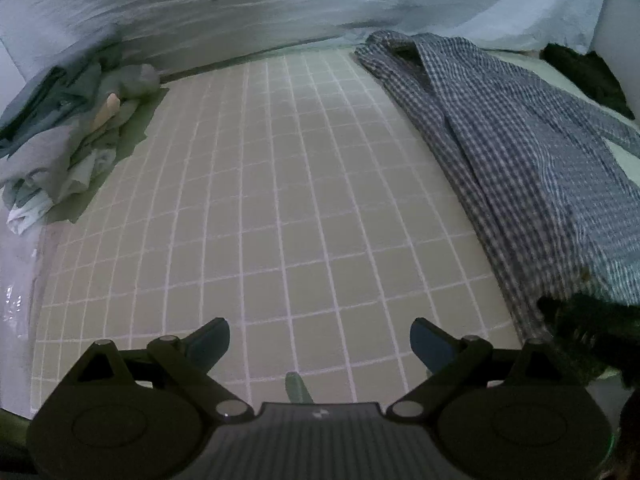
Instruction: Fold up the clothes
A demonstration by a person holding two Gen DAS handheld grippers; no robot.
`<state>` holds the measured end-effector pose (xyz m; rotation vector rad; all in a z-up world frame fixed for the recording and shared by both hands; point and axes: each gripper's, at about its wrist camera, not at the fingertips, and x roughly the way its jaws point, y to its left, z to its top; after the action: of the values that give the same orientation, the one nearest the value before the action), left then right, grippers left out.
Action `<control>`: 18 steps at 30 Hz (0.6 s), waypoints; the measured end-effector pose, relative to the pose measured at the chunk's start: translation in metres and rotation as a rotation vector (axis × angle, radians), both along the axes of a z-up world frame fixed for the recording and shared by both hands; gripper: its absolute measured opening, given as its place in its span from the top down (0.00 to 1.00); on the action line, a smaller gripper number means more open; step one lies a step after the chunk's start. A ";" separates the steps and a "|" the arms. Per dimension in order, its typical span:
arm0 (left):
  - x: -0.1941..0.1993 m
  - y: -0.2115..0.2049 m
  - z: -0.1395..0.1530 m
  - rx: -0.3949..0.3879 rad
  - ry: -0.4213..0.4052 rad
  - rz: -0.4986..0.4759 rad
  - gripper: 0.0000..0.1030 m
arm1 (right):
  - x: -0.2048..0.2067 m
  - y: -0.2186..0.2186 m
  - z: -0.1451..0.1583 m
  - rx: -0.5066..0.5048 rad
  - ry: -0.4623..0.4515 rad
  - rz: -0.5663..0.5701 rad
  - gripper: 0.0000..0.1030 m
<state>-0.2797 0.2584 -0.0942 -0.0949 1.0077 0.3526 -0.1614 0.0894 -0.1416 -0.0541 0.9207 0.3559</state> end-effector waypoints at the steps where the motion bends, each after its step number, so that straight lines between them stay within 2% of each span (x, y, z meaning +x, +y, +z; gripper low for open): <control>1: 0.002 0.000 0.000 -0.004 -0.004 -0.001 0.06 | 0.000 0.000 0.000 -0.001 0.006 0.002 0.55; 4: 0.008 -0.001 -0.002 -0.024 -0.009 -0.005 0.06 | -0.002 -0.002 0.004 0.005 0.004 0.006 0.48; 8: 0.019 -0.003 -0.002 -0.055 -0.020 -0.004 0.06 | -0.007 -0.009 0.017 0.014 -0.062 0.005 0.21; 12: 0.032 -0.007 0.001 -0.077 -0.046 -0.013 0.06 | -0.002 -0.017 0.029 0.040 -0.112 0.006 0.15; 14: 0.041 -0.014 0.002 -0.082 -0.058 -0.026 0.06 | -0.004 -0.020 0.034 0.045 -0.146 0.009 0.07; 18: 0.060 -0.029 0.006 -0.084 -0.078 -0.059 0.06 | -0.002 -0.030 0.042 0.051 -0.189 0.021 0.03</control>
<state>-0.2198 0.2296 -0.0879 -0.1533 0.9464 0.2514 -0.1635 0.0597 -0.0995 -0.0496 0.7242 0.3868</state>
